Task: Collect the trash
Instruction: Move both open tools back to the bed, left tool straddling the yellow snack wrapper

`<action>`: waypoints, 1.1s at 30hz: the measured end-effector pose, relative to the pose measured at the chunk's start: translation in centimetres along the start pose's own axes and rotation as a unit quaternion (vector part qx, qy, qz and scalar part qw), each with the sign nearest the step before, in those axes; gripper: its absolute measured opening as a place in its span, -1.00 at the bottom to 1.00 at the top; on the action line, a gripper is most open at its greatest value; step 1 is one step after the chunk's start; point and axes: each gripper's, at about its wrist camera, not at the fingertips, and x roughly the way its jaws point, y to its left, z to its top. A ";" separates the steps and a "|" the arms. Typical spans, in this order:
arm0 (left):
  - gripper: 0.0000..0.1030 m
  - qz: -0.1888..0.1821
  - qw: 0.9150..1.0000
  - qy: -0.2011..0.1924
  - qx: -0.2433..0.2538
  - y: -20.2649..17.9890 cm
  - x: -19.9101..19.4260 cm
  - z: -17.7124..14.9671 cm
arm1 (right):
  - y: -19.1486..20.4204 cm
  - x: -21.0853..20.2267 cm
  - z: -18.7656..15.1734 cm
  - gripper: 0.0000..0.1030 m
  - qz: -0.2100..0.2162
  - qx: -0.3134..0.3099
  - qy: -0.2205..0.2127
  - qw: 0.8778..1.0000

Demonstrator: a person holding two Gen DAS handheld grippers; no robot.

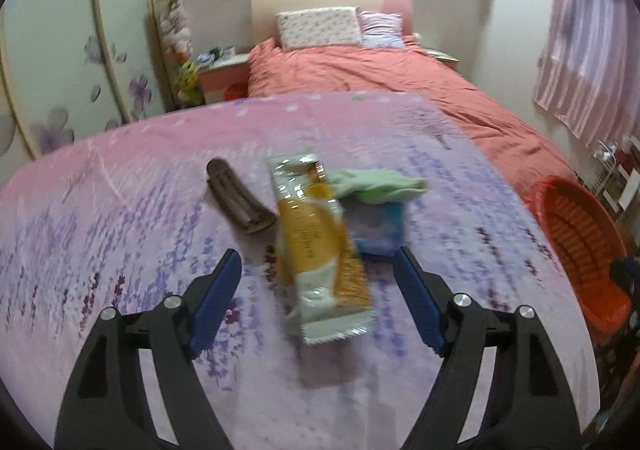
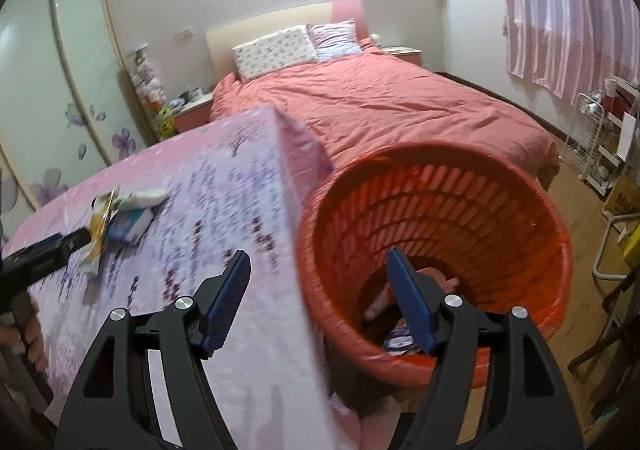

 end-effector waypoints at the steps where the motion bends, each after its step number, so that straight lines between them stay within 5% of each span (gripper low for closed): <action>1: 0.39 -0.004 1.000 0.006 -0.005 0.2 0.5 0.2 | 0.5 0.2 -0.2 0.36 0.002 -0.004 0.005 1.000; 10: -0.24 0.001 0.999 0.033 -0.012 0.5 3.4 0.6 | 2.6 0.7 -1.0 0.37 0.014 -0.011 0.023 1.000; 15: -0.25 0.004 1.000 0.030 -0.005 2.5 1.8 -0.8 | 4.0 0.9 -1.3 0.37 0.026 -0.016 0.028 0.999; 28: -0.23 0.083 0.995 0.045 -0.028 11.9 0.9 -2.7 | 10.5 2.8 -2.5 0.36 0.067 -0.055 0.054 0.995; 33: -0.24 0.077 0.994 0.052 -0.060 14.9 1.2 -2.6 | 12.5 3.4 -2.3 0.36 0.075 -0.068 0.058 0.993</action>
